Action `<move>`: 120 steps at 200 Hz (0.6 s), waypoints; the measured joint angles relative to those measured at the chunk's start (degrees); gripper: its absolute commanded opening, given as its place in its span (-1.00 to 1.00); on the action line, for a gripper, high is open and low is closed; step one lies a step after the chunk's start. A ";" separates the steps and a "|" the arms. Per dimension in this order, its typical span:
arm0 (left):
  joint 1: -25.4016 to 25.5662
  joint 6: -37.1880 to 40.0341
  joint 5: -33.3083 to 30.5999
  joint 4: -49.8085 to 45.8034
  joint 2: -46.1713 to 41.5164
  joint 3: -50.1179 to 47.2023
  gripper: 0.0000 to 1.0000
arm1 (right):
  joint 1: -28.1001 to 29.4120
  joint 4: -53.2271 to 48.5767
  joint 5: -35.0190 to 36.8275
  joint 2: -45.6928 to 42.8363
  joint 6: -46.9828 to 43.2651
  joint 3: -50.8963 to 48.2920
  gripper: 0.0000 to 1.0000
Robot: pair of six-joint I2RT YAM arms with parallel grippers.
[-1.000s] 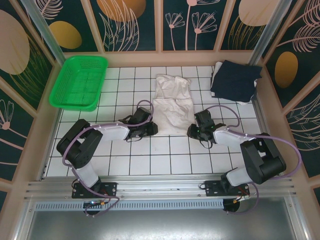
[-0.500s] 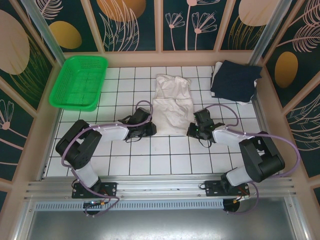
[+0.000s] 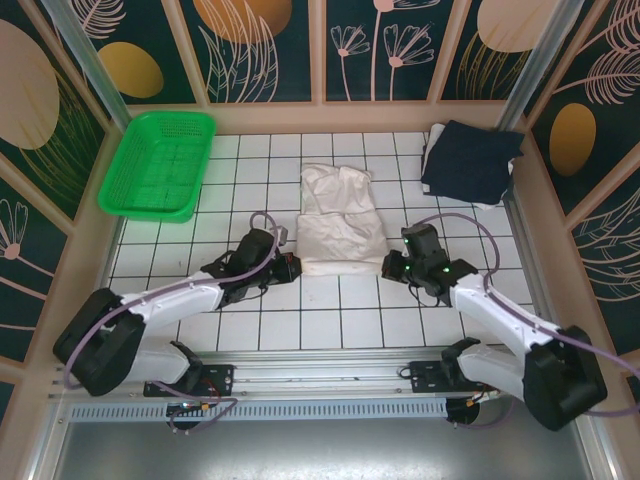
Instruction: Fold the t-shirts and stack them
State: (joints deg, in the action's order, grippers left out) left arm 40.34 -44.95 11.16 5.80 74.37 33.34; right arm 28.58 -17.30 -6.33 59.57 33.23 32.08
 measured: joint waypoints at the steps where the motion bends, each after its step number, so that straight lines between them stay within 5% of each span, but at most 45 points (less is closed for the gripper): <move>1: 0.04 0.00 0.00 -0.09 -0.26 0.00 -1.00 | 0.04 -0.17 0.00 -0.28 0.04 0.02 -1.00; 74: 1.46 -0.13 -2.69 -8.00 -10.67 7.69 -1.00 | 2.16 -11.96 2.69 -8.72 2.03 14.88 -1.00; 120: 0.83 0.98 -10.54 -11.04 -3.34 18.99 -1.00 | -1.42 -9.68 3.26 4.04 -0.87 26.14 -1.00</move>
State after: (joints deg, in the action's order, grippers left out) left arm 41.17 -43.97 0.62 -5.23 71.02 52.34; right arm 27.16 -26.98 -3.07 63.61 32.36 58.22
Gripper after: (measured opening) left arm 0.053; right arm 0.052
